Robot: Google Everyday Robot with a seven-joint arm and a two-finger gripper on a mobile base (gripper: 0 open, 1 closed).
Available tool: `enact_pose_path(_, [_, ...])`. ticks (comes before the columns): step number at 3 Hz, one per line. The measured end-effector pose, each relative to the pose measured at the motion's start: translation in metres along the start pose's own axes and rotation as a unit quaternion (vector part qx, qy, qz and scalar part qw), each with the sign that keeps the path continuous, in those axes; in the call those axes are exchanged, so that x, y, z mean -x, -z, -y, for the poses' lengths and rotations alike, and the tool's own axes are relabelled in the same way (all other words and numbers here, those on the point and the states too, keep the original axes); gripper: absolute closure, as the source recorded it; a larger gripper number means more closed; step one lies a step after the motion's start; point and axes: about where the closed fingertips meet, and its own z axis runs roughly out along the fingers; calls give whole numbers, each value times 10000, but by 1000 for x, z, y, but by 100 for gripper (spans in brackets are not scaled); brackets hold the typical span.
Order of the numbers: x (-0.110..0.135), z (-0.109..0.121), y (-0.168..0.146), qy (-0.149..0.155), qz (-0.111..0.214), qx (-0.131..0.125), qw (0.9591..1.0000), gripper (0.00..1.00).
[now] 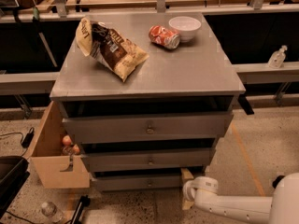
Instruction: Open bottom drawer
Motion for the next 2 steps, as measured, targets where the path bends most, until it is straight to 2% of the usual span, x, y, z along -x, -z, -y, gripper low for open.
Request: enact_pose_path(2, [-13,18,-48,697,-105,-57,9975,0])
